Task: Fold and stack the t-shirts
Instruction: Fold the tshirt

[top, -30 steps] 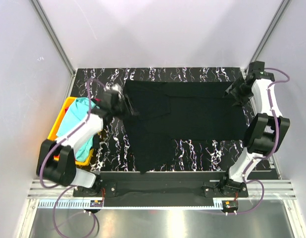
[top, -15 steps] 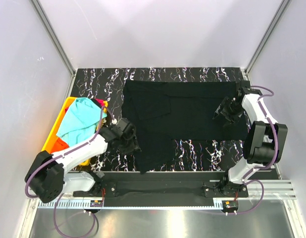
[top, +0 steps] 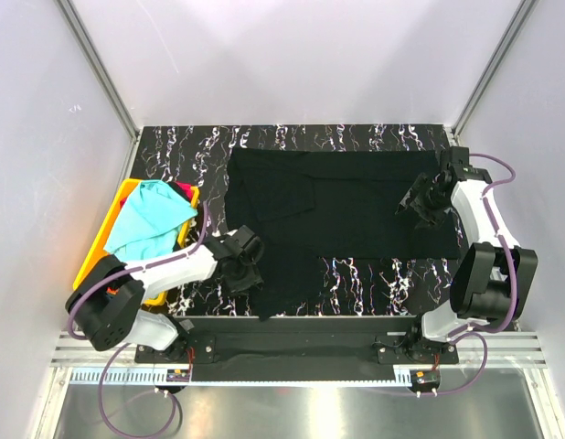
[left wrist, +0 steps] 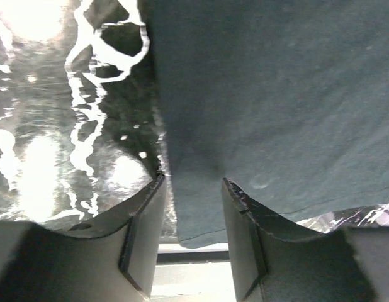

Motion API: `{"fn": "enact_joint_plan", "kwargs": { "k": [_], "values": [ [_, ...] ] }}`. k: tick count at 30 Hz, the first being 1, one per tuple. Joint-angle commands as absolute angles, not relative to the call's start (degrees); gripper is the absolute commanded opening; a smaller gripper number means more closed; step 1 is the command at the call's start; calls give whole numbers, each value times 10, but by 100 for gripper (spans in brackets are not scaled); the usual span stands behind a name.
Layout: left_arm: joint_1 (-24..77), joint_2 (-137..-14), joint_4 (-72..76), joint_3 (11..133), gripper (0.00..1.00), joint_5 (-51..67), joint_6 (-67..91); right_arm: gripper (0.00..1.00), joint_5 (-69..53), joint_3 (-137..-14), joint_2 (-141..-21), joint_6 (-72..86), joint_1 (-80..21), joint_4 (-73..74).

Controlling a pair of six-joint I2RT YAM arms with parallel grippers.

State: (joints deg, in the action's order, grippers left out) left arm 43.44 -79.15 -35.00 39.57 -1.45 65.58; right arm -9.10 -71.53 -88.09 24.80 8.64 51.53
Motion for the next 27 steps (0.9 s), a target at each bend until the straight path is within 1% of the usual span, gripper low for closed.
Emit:
{"fn": "enact_joint_plan", "kwargs": {
  "k": [1,4,6,7,8,12,13,18,24,27],
  "values": [
    [445,-810,-336,396,45,-27,684,72,-94,-705,-863,252,87,499],
    [444,-823,-332,392,38,-28,686,73,-92,-695,-865,255,87,495],
    [445,-831,-329,386,29,-25,692,72,-95,-693,-867,258,87,494],
    [445,-831,-323,383,20,-24,693,73,-98,-693,-868,259,87,494],
    [444,-830,-323,381,16,-24,694,73,-99,-693,-869,260,87,494],
    [443,-828,-317,374,6,-23,686,73,-97,-695,-874,264,88,495],
    [444,-827,-317,375,0,-22,683,73,-96,-693,-875,266,89,493],
    [443,-821,-326,400,0,-21,649,72,-98,-679,-886,272,120,492],
    [444,-809,-339,464,0,-19,550,63,-74,-623,-894,274,230,483],
    [442,-817,-336,494,0,-4,497,62,-74,-593,-897,299,286,466]
  ]
}}
